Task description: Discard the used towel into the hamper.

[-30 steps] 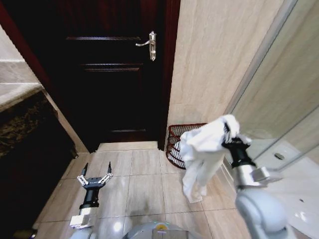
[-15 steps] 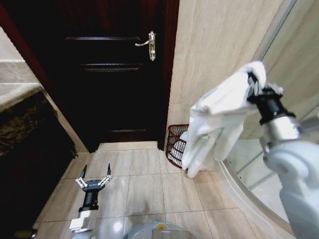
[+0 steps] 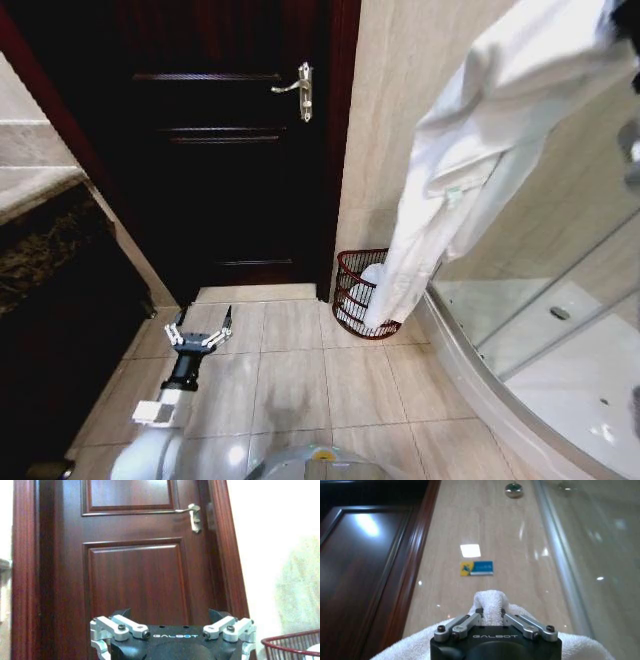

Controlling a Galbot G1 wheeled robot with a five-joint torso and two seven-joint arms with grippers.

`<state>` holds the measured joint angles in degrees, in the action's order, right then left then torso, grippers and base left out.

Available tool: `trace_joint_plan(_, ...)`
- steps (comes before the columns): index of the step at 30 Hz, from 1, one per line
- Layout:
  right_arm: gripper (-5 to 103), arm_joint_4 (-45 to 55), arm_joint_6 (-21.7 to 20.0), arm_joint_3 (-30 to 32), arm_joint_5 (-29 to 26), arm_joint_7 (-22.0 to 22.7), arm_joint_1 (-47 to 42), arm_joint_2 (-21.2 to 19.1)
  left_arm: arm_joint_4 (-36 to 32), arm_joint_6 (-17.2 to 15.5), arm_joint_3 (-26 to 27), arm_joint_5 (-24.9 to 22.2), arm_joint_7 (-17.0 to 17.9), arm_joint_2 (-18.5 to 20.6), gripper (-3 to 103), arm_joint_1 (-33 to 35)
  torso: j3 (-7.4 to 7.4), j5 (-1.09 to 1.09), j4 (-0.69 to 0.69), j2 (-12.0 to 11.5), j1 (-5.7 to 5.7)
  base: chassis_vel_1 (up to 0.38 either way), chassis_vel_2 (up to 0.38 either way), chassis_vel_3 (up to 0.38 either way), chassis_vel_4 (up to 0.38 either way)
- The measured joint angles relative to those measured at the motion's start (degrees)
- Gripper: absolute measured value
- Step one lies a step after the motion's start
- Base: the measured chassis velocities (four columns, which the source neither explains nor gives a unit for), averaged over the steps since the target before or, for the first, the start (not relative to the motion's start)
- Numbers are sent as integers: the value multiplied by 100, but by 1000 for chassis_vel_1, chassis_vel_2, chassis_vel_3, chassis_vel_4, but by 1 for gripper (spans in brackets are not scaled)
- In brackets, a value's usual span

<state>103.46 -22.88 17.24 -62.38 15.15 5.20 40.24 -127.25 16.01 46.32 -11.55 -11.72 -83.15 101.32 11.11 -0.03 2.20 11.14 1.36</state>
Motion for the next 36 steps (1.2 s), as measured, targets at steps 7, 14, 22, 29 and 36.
trace_joint_plan(7, 8, -1373, -4, -1052, 293, 46, 1648, 1049, 89, 161, -64, 2, -109, -91, 100, 79, 1, -1, 4, -1, 0, 0, 0, 0, 0)
trace_joint_plan(14, 8, -2677, 121, -1324, 904, -188, 2627, 2003, 162, 217, -81, 24, -134, -99, 100, 36, -1, -3, 3, 0, 0, 0, 0, 0, 0)
trace_joint_plan(22, 8, -3234, 282, -1358, 1396, -437, 2616, 2221, 125, 346, -96, 45, -112, -166, 100, 57, -1, 1, 2, 0, -1, 0, 0, 0, 0)
trace_joint_plan(29, 8, -3134, 352, -1284, 1617, -602, 1960, 2056, 173, 406, -94, -15, -109, -112, 100, 69, 1, 6, 2, 0, 0, 0, 0, 0, 0)
trace_joint_plan(36, 8, -3564, 382, -1350, 1711, -765, 2489, 2088, 141, 380, -185, 0, -142, -96, 100, 59, -2, -2, 1, 1, -1, 0, 0, 0, 0)
